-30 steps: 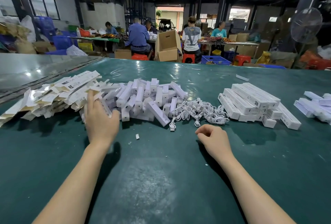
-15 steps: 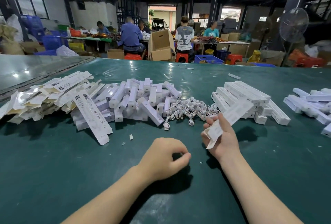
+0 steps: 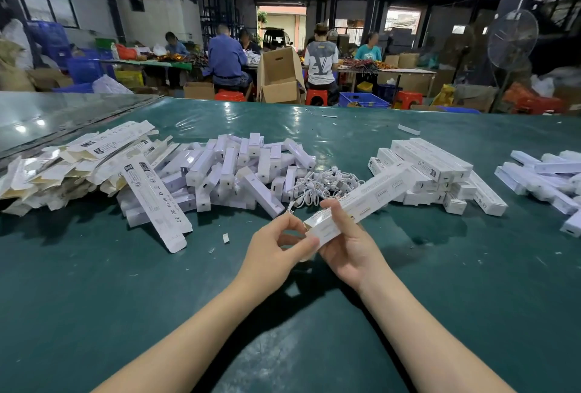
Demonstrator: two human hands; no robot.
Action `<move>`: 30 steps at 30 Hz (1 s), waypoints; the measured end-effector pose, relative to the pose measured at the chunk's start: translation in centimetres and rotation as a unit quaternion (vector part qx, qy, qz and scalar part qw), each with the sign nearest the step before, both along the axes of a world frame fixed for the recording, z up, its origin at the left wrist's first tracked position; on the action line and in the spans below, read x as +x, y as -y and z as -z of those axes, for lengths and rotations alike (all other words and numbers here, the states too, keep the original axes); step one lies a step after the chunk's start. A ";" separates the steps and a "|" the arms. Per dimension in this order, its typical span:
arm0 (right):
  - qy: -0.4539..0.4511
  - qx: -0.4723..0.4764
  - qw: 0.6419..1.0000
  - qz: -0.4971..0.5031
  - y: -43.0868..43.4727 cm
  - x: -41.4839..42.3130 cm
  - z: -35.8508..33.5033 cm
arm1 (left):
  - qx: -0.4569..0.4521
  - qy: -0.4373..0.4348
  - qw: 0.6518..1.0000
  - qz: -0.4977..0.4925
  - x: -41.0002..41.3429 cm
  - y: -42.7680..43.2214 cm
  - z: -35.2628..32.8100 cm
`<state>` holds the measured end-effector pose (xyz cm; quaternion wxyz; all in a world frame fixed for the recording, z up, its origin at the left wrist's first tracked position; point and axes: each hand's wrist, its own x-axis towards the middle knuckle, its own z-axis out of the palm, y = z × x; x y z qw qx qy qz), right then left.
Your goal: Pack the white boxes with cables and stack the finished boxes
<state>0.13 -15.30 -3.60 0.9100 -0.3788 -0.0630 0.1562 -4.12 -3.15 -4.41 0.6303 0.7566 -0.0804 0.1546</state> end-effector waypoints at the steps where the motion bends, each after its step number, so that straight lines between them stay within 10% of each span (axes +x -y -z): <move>1: -0.001 -0.006 1.000 -0.006 0.1 0.1 0.1 | -0.006 0.001 1.000 0.000 0.0 0.0 0.0; 18: 0.022 0.006 0.999 -0.047 0.3 -0.5 -0.2 | -0.135 -0.081 0.983 0.089 -0.1 -0.6 -0.5; 30: 0.108 -0.067 0.987 -0.099 0.9 0.0 0.0 | -0.455 -0.178 0.871 0.060 0.3 -0.6 -1.5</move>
